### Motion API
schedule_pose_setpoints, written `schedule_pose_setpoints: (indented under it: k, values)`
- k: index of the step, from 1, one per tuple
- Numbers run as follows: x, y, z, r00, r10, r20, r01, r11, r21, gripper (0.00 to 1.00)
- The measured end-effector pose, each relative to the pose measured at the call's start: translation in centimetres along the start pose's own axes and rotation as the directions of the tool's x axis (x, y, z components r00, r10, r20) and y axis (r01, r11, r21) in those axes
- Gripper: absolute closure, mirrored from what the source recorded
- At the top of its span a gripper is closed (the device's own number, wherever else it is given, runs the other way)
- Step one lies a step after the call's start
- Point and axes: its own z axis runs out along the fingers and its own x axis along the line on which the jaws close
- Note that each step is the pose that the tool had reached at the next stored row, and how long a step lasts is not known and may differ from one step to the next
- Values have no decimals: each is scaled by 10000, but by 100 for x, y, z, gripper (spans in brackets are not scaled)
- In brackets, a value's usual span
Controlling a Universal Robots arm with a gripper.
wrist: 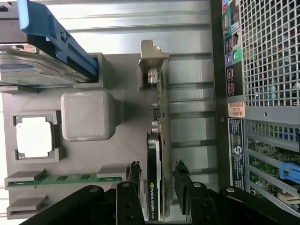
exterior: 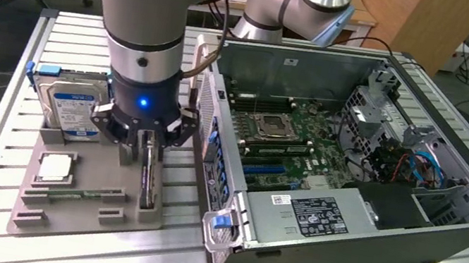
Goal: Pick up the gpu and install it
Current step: 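Pick up the gpu and move the gpu toward the slot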
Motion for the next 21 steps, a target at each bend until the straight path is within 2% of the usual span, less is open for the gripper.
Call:
schedule_pose_setpoints:
  k: [21]
  values:
    - [9, 2, 126, 10000, -1, 0, 1, 10000, -1, 57]
